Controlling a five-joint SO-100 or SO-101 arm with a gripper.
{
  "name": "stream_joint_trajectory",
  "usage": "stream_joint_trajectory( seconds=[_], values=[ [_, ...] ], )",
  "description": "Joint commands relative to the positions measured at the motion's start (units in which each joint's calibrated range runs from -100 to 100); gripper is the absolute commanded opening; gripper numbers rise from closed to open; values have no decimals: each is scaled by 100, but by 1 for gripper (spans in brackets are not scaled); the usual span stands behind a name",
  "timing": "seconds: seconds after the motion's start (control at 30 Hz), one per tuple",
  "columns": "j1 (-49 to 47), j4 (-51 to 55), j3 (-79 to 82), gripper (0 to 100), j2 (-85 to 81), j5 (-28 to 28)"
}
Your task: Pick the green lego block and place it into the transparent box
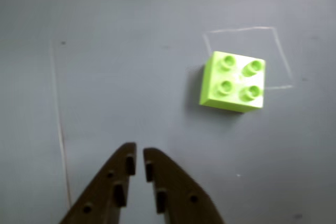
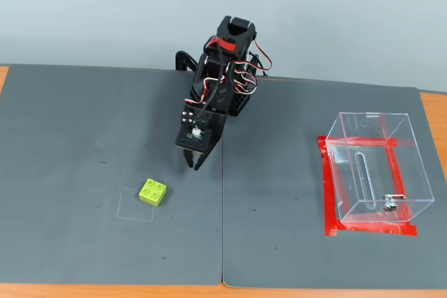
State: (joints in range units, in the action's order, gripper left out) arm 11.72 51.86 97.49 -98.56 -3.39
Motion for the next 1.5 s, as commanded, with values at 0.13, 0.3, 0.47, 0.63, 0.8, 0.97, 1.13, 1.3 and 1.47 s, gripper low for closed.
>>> stream_joint_trajectory(
  seconds=[0.13,0.3,0.47,0.63,0.8,0.97,1.13,1.3,1.47],
  values=[
    [548,22,-680,2,-60,9],
    [1100,195,-1142,2,-60,-33],
    [1689,569,-1395,2,8,-38],
    [1786,569,-1404,2,25,-38],
    [1794,491,-1576,3,678,-33],
    [1734,91,-1974,16,2043,-38],
    [1726,-265,-2679,23,3111,-38],
    [1592,-638,-3195,25,3934,-38],
    [1107,-1402,-3249,30,4680,-38]
  ],
)
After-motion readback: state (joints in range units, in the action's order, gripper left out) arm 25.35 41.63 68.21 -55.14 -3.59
